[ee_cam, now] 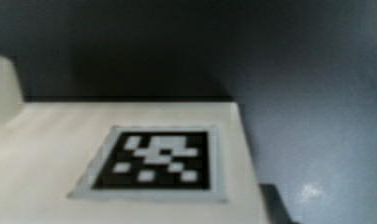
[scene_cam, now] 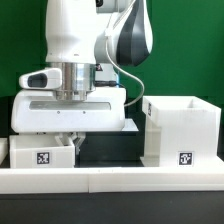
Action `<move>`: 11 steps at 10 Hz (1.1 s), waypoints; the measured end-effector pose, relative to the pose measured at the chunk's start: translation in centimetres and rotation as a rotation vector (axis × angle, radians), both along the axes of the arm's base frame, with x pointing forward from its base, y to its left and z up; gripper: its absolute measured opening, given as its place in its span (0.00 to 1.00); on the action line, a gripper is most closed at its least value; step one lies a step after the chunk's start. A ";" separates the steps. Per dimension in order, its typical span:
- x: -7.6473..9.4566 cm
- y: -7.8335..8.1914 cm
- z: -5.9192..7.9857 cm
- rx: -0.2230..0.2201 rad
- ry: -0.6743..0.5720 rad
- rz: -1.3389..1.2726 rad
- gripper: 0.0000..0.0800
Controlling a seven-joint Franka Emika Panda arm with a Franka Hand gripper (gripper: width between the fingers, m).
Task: Assemble drawer
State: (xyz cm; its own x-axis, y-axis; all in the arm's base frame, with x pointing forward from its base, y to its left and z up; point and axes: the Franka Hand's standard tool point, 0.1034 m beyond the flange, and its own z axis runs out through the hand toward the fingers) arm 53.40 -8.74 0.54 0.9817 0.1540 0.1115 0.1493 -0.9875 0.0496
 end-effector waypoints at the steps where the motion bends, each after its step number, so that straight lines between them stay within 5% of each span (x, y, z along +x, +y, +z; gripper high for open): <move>1: 0.0 0.0 0.0 0.000 0.000 0.000 0.05; 5: 0.0 0.0 0.1 0.000 0.000 0.002 0.05; 7: -0.1 0.4 1.6 -0.002 -0.013 0.050 0.05; 11: -0.1 -1.4 2.6 -0.028 -0.018 0.316 0.05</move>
Offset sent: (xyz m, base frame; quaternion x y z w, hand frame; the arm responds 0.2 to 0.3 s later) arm 0.0000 0.0000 0.0000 0.0000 0.0000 0.0000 1.0000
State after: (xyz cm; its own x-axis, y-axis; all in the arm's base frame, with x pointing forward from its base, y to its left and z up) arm 53.30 -10.18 3.18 0.8825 0.4547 0.1198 0.4477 -0.8904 0.0818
